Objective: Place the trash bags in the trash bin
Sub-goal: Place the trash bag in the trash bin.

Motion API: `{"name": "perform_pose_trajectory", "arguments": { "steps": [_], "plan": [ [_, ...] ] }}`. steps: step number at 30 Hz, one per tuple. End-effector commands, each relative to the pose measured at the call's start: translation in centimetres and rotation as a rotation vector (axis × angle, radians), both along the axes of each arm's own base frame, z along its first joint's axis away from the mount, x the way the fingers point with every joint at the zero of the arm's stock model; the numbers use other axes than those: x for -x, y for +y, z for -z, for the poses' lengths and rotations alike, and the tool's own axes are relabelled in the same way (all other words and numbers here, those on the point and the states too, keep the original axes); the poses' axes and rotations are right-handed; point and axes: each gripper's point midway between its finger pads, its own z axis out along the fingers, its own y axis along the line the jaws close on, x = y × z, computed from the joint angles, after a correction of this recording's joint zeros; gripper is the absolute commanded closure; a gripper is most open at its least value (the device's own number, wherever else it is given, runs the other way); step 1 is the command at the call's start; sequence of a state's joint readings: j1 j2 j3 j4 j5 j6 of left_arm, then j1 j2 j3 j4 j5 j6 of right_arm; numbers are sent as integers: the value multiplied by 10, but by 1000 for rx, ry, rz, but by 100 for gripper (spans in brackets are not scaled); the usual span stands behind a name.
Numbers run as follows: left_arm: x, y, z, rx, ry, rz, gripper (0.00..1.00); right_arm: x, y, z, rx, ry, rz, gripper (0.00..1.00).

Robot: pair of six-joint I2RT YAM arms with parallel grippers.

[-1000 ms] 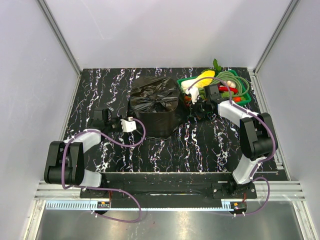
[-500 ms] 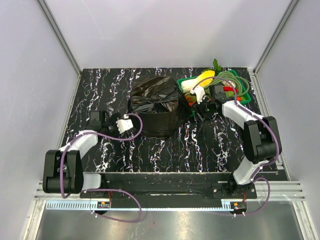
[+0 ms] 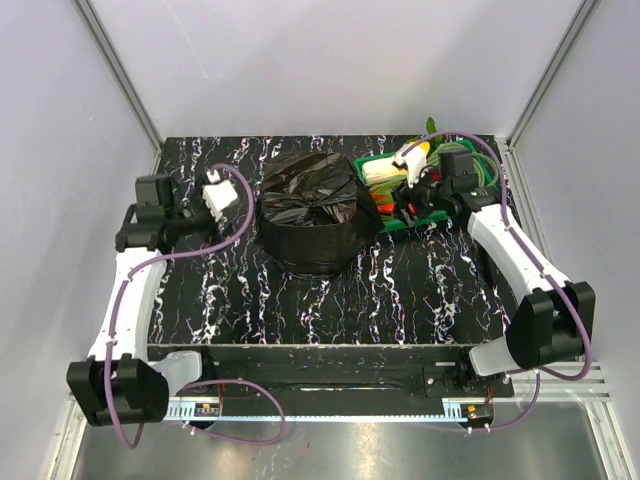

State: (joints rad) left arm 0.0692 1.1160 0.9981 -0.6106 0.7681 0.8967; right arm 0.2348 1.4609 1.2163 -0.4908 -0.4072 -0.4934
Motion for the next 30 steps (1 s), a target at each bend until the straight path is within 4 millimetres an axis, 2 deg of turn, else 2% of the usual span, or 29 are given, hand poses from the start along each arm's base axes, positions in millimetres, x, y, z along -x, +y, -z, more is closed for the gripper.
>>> {"name": "perform_pose_trajectory", "arguments": {
  "steps": [1, 7, 9, 10, 12, 14, 19, 23, 30],
  "plan": [
    [16, -34, -88, 154, -15, 39, 6, 6, 14, -50, -107, -62, -17, 30],
    [17, -91, -162, 180, -49, 87, 14, 8, 12, -46, -106, -53, -5, 29],
    [16, -115, -175, 188, -39, 125, 16, 9, 11, -41, -98, -50, 1, 28],
    [14, -125, -176, 174, -22, 139, 17, 10, 10, -41, -96, -55, 2, 28],
    [10, -148, -166, 119, 18, 165, 21, 11, 7, -41, -88, -63, 10, 29],
    [-4, -161, -147, 49, 51, 150, 24, 13, 6, -41, -87, -71, 13, 28],
    [-25, -179, -103, -92, 84, 121, 27, 20, 2, -42, -77, -102, 15, 28],
    [-42, -182, -69, -181, 112, 83, 30, 23, 0, -40, -75, -113, 15, 28],
    [-58, -177, -39, -270, 100, 68, 32, 24, 2, -33, -80, -99, 10, 28]
  ]
}}
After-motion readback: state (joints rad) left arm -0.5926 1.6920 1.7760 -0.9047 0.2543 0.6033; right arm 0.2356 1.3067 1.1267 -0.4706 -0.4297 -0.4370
